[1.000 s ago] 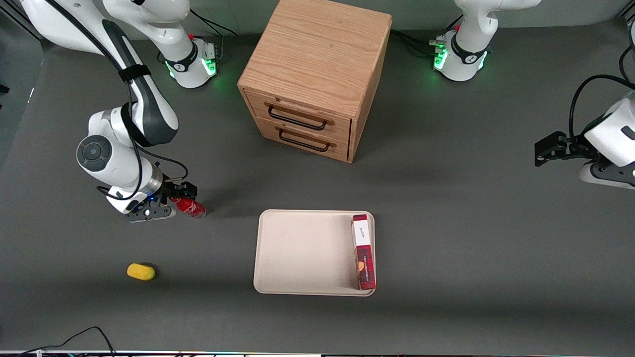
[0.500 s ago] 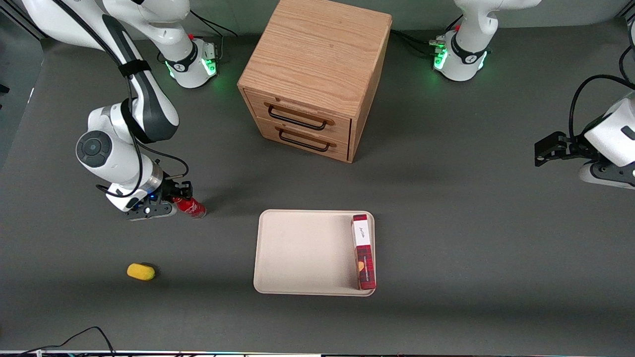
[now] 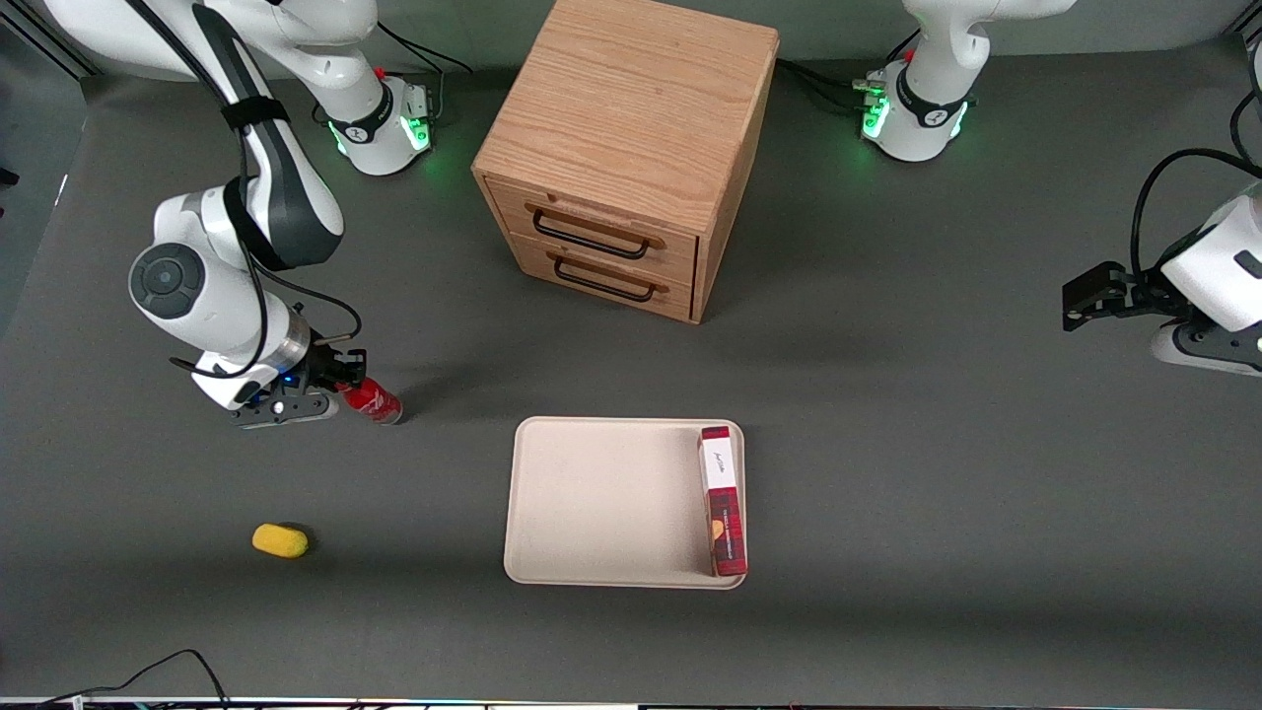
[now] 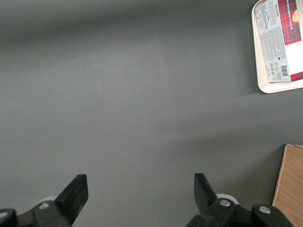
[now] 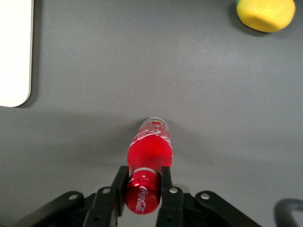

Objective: Place coke bottle on tray
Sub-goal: 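Close the right gripper around the red bottle's body, then lift the held bottle up off the table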

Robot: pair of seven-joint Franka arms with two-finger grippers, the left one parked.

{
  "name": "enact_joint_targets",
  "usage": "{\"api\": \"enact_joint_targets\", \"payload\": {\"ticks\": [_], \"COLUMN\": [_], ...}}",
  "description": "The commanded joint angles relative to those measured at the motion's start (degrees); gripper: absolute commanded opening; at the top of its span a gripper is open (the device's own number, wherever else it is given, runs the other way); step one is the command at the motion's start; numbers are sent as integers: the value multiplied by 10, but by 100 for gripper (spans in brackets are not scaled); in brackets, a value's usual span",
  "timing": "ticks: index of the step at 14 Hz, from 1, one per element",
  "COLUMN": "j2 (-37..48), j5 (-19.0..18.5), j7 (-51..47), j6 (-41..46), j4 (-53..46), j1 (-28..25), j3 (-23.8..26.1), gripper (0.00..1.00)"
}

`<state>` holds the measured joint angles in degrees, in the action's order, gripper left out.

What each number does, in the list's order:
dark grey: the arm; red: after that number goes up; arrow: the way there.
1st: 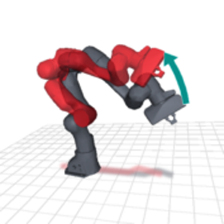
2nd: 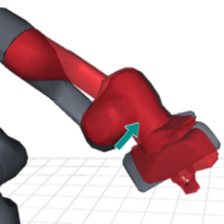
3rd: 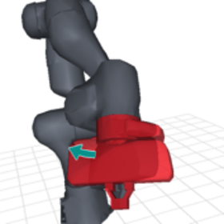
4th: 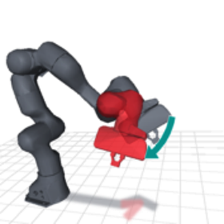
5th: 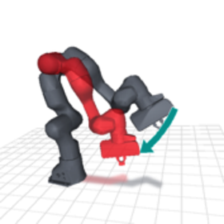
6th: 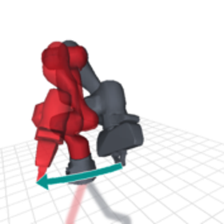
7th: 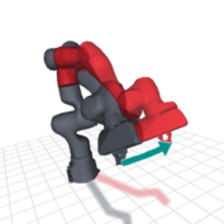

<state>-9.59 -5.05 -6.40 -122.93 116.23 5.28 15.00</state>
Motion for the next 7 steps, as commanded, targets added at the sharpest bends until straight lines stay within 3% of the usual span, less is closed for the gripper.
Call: {"api": "enact_joint_targets", "payload": {"ticks": [1,7], "j2": [28,15], "j5": [-7,21], "j7": [15,22], "j6": [119,380], "j4": [-80,-346], "j1": [5,20], "j3": [2,1], "gripper": [0,0]}}
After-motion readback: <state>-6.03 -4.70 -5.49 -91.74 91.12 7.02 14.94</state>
